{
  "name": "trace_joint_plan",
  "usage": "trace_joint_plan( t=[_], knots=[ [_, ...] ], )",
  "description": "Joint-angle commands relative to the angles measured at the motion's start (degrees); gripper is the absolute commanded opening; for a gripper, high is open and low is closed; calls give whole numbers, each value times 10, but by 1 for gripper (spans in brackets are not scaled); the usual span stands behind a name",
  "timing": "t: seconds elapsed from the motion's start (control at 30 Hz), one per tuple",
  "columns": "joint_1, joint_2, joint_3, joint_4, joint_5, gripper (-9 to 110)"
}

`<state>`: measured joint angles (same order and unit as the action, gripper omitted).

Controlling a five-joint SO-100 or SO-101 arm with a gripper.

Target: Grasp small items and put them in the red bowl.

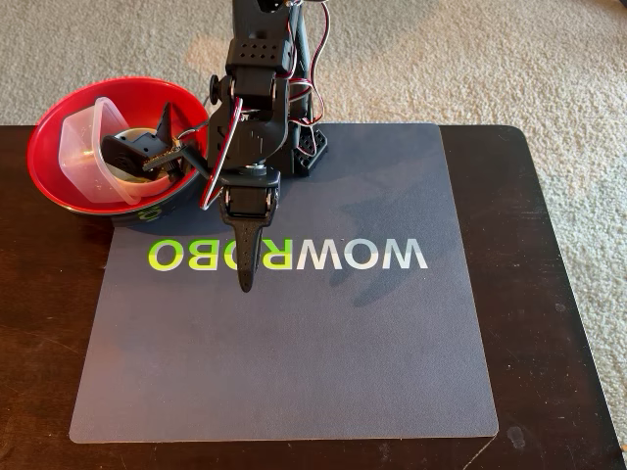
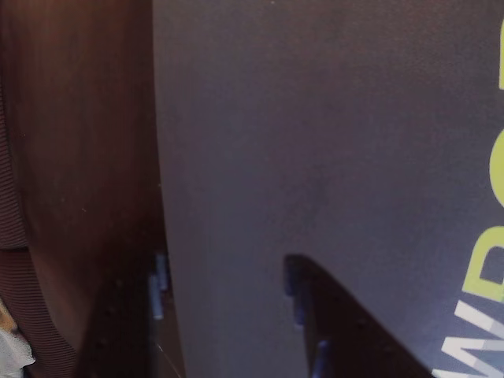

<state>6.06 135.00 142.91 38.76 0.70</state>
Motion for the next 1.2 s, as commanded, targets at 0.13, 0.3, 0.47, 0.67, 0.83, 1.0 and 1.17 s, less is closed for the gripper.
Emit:
trace_joint_plan(
  t=[0.13, 0.3, 0.47, 0.67, 0.83, 1.0, 1.17],
  knots=[
    [11, 14, 2, -13, 4, 19],
    [11, 12, 3, -14, 8, 19],
    [12, 10, 3, -15, 11, 19],
    [11, 11, 3, -15, 11, 19],
    [16, 14, 3, -15, 19, 19],
    [27, 24, 3, -15, 26, 19],
    [35, 23, 3, -14, 31, 19]
  ],
)
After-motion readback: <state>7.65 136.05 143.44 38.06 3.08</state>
